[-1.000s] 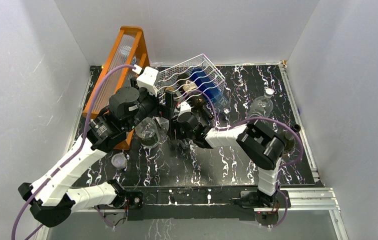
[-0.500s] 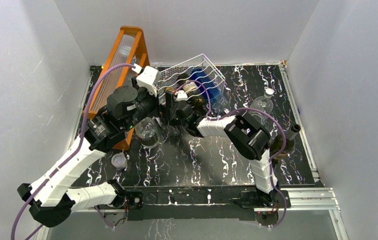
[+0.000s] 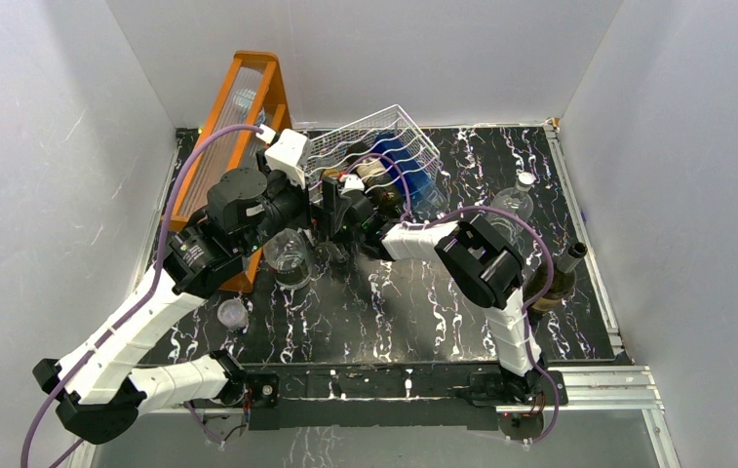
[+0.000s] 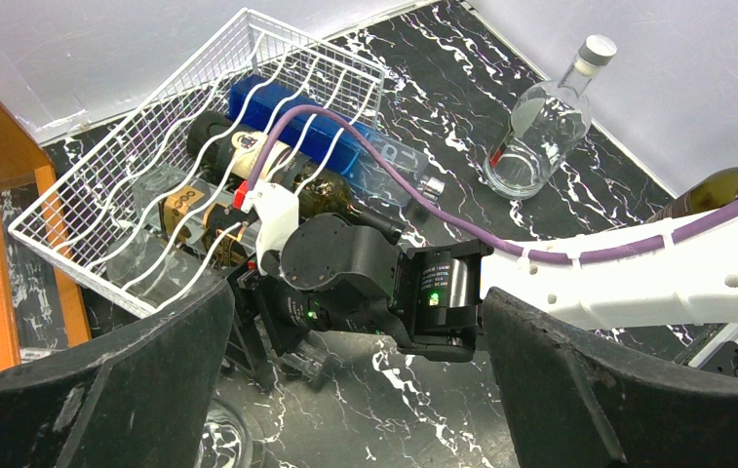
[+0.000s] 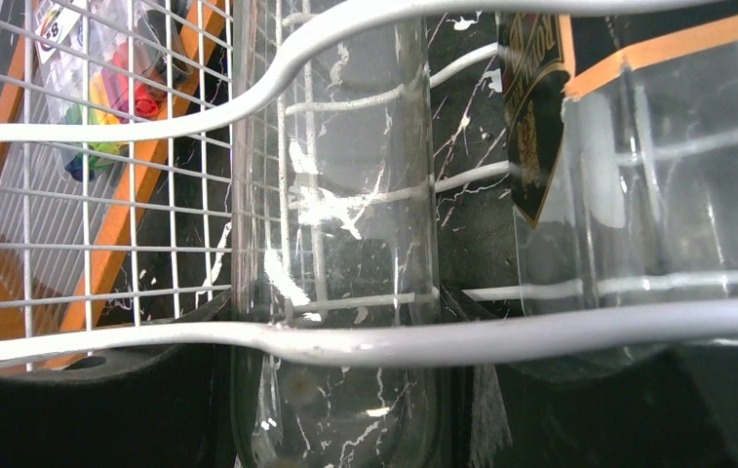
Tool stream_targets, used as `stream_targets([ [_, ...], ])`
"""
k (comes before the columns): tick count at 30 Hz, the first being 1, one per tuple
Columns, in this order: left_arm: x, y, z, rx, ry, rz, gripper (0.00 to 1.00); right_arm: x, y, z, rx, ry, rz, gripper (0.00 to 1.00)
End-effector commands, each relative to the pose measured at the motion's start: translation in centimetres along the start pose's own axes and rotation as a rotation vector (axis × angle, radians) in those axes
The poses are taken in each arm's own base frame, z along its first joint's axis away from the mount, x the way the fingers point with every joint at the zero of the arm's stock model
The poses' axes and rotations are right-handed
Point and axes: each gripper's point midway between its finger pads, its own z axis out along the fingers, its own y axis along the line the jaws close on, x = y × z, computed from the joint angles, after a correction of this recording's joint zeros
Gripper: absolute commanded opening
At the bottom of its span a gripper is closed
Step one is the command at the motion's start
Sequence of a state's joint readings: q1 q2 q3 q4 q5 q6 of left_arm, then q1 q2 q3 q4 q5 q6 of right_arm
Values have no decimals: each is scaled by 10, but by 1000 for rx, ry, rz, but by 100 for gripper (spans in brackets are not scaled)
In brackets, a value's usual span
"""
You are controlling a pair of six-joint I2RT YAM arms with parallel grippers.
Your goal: Put the wine bottle on the wine rack
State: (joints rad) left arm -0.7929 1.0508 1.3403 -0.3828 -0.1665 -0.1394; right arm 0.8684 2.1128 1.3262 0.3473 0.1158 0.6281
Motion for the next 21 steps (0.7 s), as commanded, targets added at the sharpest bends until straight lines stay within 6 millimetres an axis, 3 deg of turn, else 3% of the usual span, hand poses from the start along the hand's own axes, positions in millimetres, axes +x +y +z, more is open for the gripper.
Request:
stream_targets([
  [1,-25,1,-18,9,-69,-9,98,-43,33,1,-98,-89,52,56],
  [9,-26,3,-19,-3,-76,0,98,-37,29,-6,-74,-67,96,78],
  [21,-26,5,-22,-9,-82,-3,98,-42,37,-28,-94,-61,114,85],
])
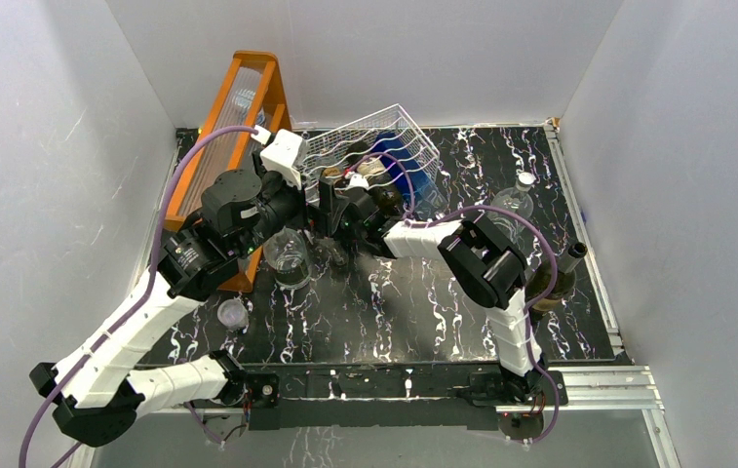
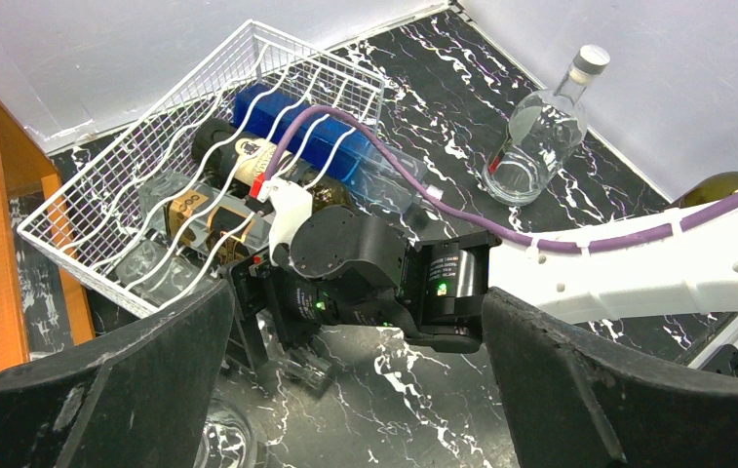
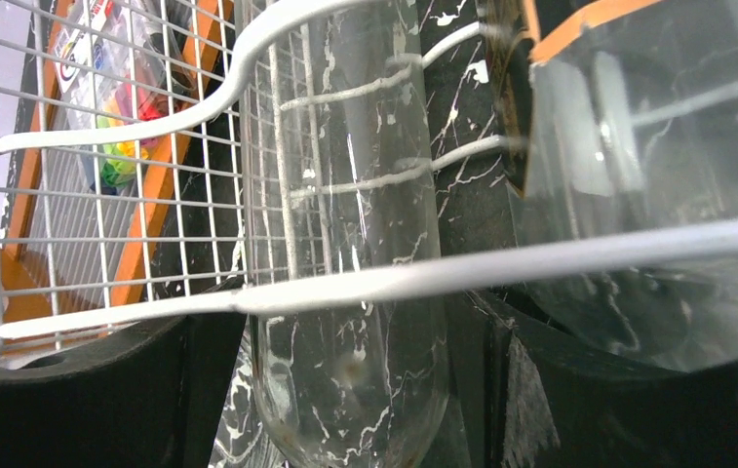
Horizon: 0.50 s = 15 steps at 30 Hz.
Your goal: Put the wine bottle on the wine rack
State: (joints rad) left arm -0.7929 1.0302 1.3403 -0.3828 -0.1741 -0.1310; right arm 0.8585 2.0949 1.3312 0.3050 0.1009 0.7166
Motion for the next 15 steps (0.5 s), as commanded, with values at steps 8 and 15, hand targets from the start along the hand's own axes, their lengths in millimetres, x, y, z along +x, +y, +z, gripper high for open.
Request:
stream_targets([
  [8,-22,5,-17,-10,-67,-6,98,-40,41,-46,-73,-77,32,80],
  [15,-23,6,-19,-13,-70,-4,98,-42,31,-53,-5,-95,-15,80],
])
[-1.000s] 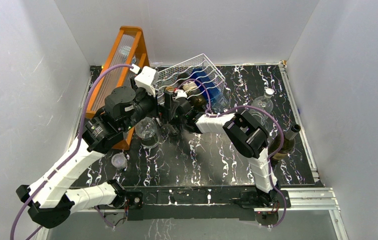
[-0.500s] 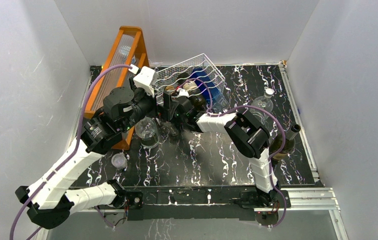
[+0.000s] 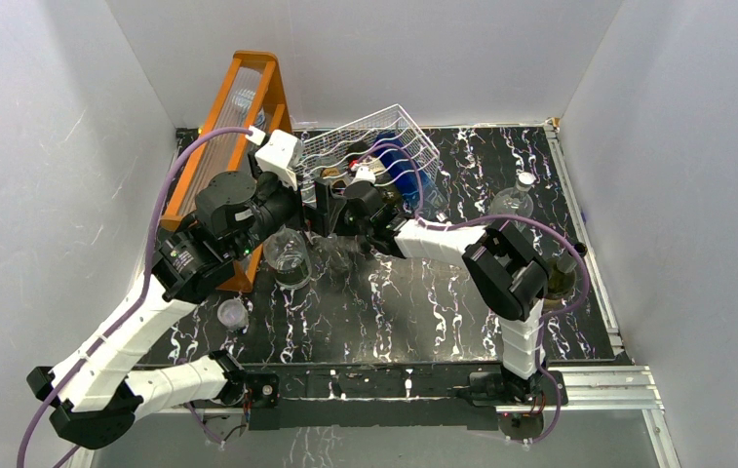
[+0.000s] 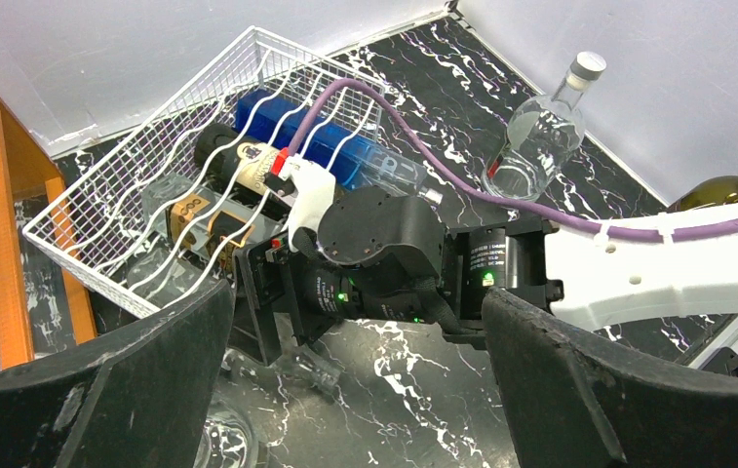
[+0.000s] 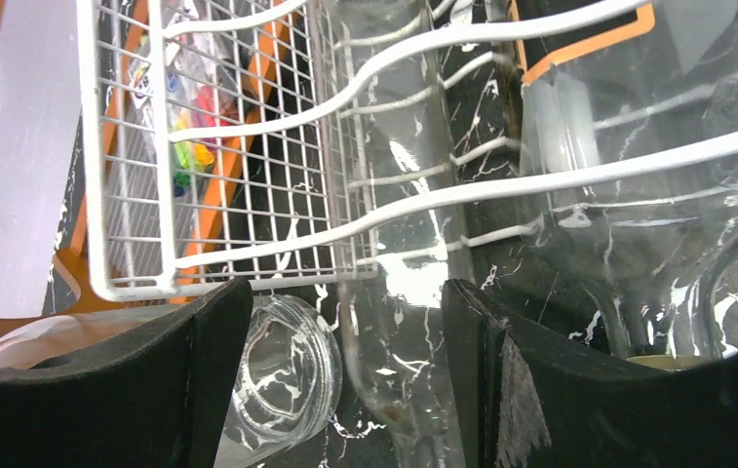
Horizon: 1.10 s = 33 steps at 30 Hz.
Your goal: Put the wine bottle on the wine rack
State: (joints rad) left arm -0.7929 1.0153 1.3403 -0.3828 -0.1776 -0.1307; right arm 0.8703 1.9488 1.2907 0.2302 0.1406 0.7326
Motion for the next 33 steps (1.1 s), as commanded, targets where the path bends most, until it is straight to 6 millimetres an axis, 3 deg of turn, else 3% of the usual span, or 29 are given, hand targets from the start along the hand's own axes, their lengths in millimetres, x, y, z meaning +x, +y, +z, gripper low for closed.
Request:
stream_targets([
  [1,-19,5,-14,-12,-56,-2,98,-17,11,-15,-6,-50,-33,79],
  [10,-15,4,-17,-7,-46,-3,98,-24,5,-43,53,-48,-126,76],
  [14,-13,6,-20,-12,-45,0,98,-7,-9,-65,97,8,-173,75],
  [19,-9,9,-23,-19,-41,4,98,35,-17,-79,99,146,-241,74],
  [23,-7,10,-23,-23,-38,9,98,60,-18,-80,100,212,-267,74],
  [25,-7,10,-23,-23,-37,9,98,63,-20,-78,113,221,-262,73],
  [26,-8,10,-23,-23,-39,11,98,71,-29,-72,140,242,-264,73],
  [33,-5,11,-22,-28,-30,15,98,71,-33,-49,173,224,-285,58],
])
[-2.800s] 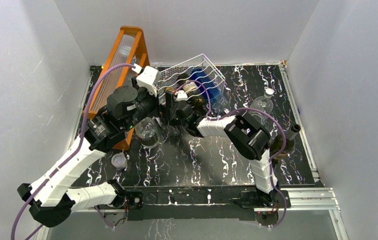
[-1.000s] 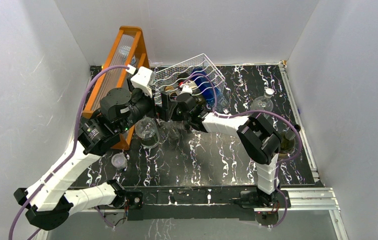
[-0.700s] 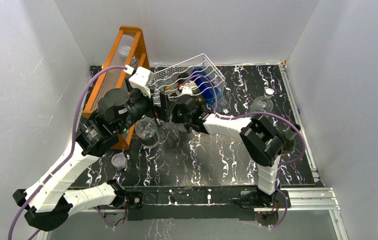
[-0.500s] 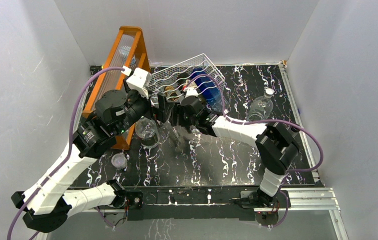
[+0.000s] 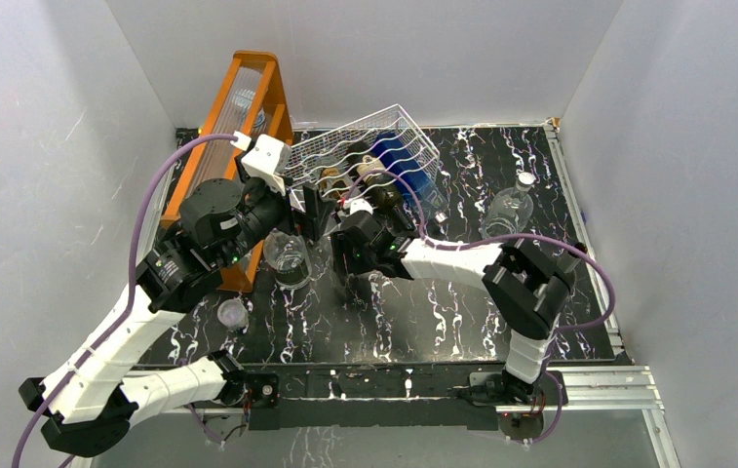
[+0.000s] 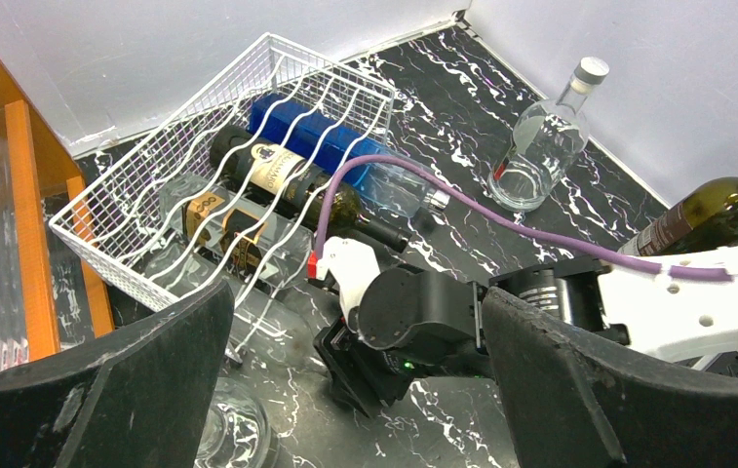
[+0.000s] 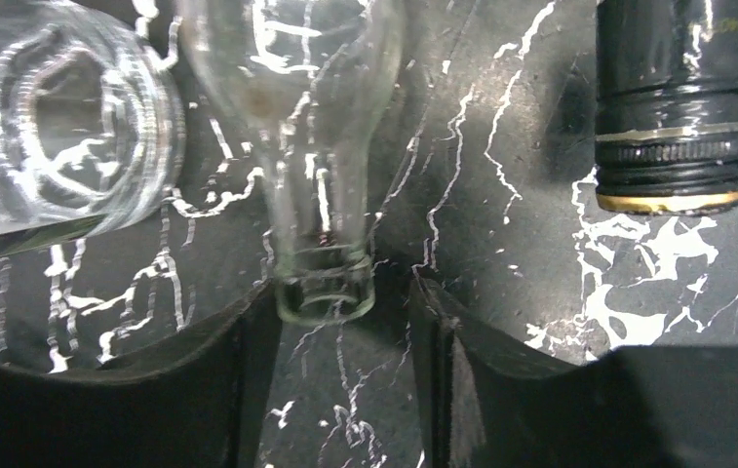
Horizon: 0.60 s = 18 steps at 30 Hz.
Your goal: Put the wine bottle on the wine rack
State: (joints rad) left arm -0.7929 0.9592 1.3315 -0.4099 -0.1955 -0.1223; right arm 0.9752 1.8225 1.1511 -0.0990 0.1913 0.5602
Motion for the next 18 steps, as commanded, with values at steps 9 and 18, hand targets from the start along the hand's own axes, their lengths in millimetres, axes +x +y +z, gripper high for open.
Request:
stream_targets([
  [9,0,6,-4,-18,-3,17,98,-42,16,19,-23,-126,-17,32],
  [18,1,5,-4,-16,1,15,98,-55,21,36,-19,-151,-25,30],
])
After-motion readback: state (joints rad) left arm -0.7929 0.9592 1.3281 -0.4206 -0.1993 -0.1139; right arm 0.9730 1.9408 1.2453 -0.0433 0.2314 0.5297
